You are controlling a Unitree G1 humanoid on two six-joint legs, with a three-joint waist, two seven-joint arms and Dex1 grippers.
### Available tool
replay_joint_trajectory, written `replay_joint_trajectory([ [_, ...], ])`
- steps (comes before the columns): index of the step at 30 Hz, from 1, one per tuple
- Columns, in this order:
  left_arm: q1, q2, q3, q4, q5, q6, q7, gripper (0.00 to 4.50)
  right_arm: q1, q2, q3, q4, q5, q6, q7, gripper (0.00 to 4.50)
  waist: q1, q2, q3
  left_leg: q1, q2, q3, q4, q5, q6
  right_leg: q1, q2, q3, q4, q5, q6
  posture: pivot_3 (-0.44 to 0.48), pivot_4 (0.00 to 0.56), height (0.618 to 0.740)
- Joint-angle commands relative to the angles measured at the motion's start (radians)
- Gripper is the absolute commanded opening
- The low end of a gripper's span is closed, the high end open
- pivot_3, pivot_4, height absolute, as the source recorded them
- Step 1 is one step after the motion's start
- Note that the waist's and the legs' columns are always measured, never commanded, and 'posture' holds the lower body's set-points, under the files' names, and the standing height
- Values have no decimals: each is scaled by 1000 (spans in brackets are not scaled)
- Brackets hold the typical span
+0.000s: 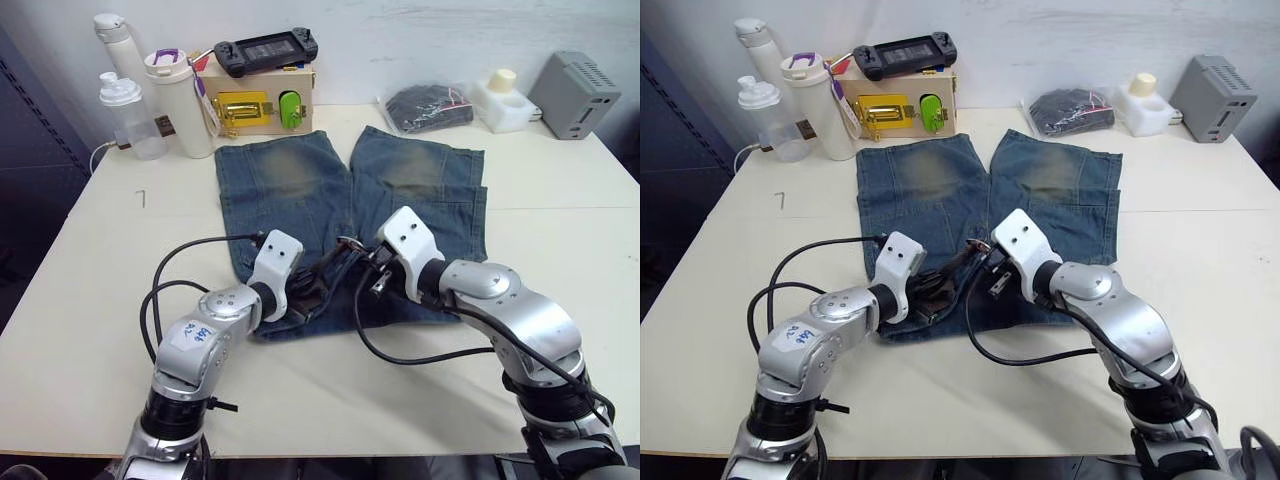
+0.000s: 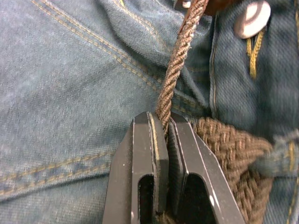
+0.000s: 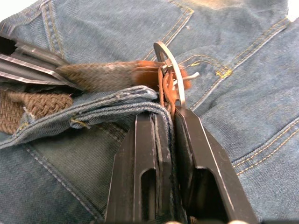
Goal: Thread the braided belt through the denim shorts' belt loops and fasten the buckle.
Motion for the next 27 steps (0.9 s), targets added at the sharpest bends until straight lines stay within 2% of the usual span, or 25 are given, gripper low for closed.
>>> replay_joint_trajectory([
  [1,-25,-20,-37,28,6,-24,-6,0,5,-1,41,-61,27,-14,32,28,-1,0,0,0,0,0,0,0,0,0,0,0,0,0,0,0,150,645],
  [9,-87,-43,-131,89,17,-208,-82,0,15,-32,86,-83,51,-21,90,28,-2,-1,1,0,0,0,-1,0,0,0,0,0,-1,0,1,0,150,645],
  [14,-98,-33,-127,167,51,-307,-105,0,28,-140,158,-94,-8,-109,151,28,-4,-2,1,-1,0,0,-3,0,0,-1,0,-1,-2,0,1,0,150,645],
  [18,-95,-27,-130,191,66,-354,-123,0,60,-185,114,-104,-7,-165,180,1759,-2,-4,3,-2,0,0,-3,0,0,-1,0,-1,-4,1,1,0,150,645],
  [23,-84,-21,-159,194,90,-396,-144,0,44,-237,-77,-85,76,-226,282,4139,-1,-5,4,-4,0,0,-2,1,1,-1,0,-2,-6,1,3,0,150,645],
  [24,-84,-20,-166,195,97,-405,-147,0,43,-253,-110,-77,93,-238,305,4479,1,-5,4,-4,0,0,-2,1,1,-1,0,-2,-6,1,3,0,150,645],
  [27,-85,-12,-185,199,121,-434,-156,0,23,-317,-203,-22,125,-299,378,4479,3,-6,4,-4,0,0,-2,2,1,-1,0,-2,-7,2,5,0,150,645],
])
